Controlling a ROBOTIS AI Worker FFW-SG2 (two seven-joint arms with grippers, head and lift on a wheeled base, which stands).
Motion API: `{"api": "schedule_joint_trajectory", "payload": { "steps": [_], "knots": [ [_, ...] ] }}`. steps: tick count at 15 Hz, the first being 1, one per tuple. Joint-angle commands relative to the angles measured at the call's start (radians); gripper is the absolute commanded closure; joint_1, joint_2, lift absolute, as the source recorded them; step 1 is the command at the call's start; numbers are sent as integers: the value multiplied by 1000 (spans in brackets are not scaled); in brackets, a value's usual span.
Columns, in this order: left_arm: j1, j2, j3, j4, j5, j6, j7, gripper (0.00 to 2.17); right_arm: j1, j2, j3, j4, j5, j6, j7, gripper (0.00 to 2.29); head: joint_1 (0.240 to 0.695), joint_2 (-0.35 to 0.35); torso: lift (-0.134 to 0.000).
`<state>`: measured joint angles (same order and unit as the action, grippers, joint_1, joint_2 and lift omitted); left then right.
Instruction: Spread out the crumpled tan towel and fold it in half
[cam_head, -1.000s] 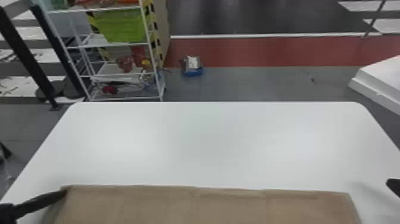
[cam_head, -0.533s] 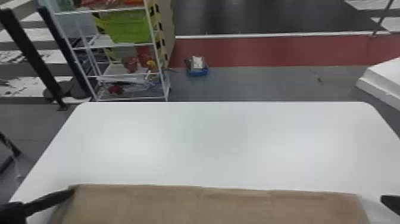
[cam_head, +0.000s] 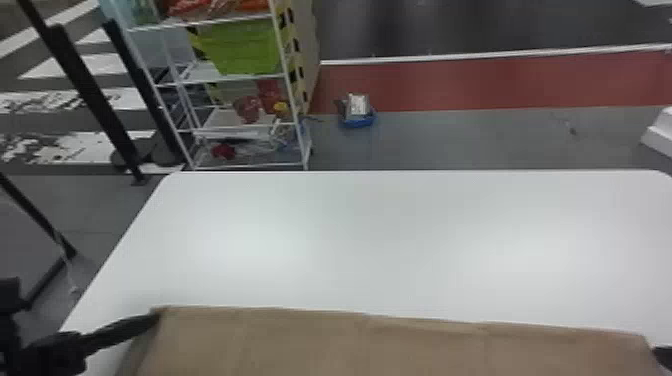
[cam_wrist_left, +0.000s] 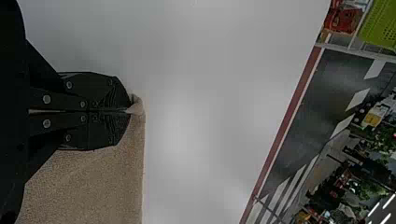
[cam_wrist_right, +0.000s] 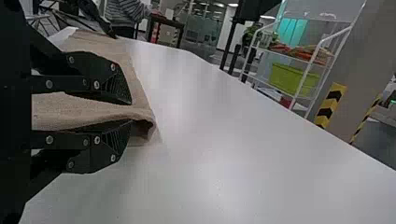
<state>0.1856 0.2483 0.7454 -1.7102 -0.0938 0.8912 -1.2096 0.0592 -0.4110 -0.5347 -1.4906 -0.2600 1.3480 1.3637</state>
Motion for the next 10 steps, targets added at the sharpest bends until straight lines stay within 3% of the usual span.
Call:
{"api": "schedule_joint_trajectory", "payload": {
  "steps": [1, 3, 5, 8, 10],
  "knots": [
    [5, -1, 2, -3, 3, -2, -1, 1359, -18, 6, 30, -10, 21, 23, 3, 886, 695, 179, -124],
    [6, -3, 2, -6, 3, -5, -5, 1359, -27, 9, 53, -17, 38, 32, 3, 944, 695, 197, -124],
    [8, -3, 2, -6, 3, -5, -7, 1359, -38, 11, 68, -22, 48, 35, 3, 1231, 695, 205, -124],
    [8, -4, 9, -9, 3, -5, -10, 1359, -41, 12, 65, -25, 47, 32, 3, 1474, 695, 216, -124],
    [8, -3, 9, -9, 3, -8, -10, 1359, -45, 12, 45, -25, 21, 38, 3, 1474, 695, 218, -124]
  ]
}}
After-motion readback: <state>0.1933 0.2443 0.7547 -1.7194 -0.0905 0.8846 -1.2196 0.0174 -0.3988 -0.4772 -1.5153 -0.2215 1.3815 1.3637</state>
